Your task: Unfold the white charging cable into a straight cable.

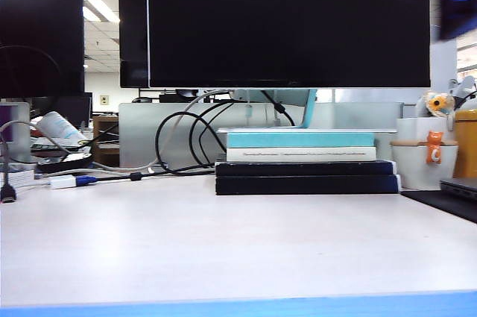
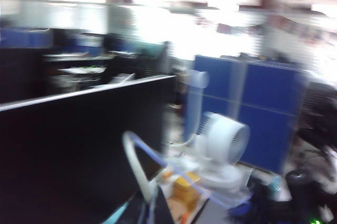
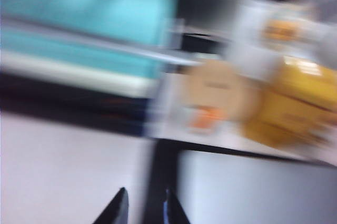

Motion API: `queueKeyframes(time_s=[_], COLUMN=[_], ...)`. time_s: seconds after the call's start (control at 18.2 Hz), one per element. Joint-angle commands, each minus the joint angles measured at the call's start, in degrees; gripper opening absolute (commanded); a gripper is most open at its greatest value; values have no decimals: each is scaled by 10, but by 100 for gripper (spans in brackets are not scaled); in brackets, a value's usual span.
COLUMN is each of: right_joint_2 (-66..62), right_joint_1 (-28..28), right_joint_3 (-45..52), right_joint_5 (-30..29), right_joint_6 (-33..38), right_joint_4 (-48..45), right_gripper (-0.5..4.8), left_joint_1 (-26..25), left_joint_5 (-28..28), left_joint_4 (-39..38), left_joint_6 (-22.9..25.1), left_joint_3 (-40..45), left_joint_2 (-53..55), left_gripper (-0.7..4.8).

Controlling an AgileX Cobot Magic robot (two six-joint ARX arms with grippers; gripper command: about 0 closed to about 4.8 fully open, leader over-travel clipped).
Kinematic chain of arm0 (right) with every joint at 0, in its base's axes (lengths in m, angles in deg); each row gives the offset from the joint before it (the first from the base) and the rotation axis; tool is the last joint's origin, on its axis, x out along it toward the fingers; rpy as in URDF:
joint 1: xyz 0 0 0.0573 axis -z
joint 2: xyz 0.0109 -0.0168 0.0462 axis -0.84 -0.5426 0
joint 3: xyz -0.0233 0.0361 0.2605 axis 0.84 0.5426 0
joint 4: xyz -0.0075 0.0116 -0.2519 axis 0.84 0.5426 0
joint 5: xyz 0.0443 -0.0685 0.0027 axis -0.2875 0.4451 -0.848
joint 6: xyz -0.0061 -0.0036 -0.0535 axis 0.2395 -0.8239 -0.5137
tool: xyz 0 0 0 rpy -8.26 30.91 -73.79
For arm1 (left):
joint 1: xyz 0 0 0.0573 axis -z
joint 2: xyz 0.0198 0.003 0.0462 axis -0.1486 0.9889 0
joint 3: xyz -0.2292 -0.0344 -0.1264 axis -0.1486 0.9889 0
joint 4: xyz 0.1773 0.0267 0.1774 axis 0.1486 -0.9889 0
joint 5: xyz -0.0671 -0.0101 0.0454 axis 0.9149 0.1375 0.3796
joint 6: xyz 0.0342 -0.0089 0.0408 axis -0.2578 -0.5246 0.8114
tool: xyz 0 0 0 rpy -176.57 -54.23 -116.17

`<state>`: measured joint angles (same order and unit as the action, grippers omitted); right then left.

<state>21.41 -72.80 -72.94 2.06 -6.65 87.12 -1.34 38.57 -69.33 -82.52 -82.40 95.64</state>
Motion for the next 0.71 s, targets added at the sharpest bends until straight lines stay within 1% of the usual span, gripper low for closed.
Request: queueKeyframes(time_s=[0.05, 0.11, 0.16, 0.22, 0.33, 0.38, 0.44, 0.49, 0.55, 0.6, 0.66, 0.71], right_joint_2=[19, 21, 22, 24, 33, 35, 35, 35, 36, 36, 36, 36], right_joint_1=[41, 56, 76, 91, 102, 104, 113, 121, 120, 122, 124, 124], right_joint_3=[-4, -4, -4, -4, -4, -5, -5, -5, -7, -8, -12, -18], right_joint_5=[6, 6, 6, 4, 3, 5, 7, 1, 1, 4, 7, 7], right_joint_6=[-5, -13, -30, -39, -46, -48, -52, -64, -80, -119, -137, -137], right_joint_4=[17, 17, 15, 15, 17, 13, 7, -5, -17, -33, -35, -34], right_gripper=[99, 100, 100, 100, 99, 99, 99, 99, 99, 99, 99, 99], left_joint_1=[-22, -51, -68, -69, -67, -68, -67, -60, -54, -53, -53, -53], left_joint_5=[6, -3, -26, -45, -92, -148, -178, -189, -189, -208, -226, -236], left_joint_4=[-103, -152, -207, -252, -348, -404, -438, -458, -461, -458, -452, -441], left_joint_6=[89, 139, 183, 224, 307, 360, 392, 413, 416, 416, 416, 416], left_joint_3=[-1, -1, -1, -1, 0, 2, 3, 9, 23, 44, 61, 76], left_joint_2=[-3, -3, -4, -3, -2, -1, -1, -1, -1, -2, -3, -3], left_gripper=[-6, -6, -6, -6, -6, -6, -6, -6, -6, -6, -6, -6])
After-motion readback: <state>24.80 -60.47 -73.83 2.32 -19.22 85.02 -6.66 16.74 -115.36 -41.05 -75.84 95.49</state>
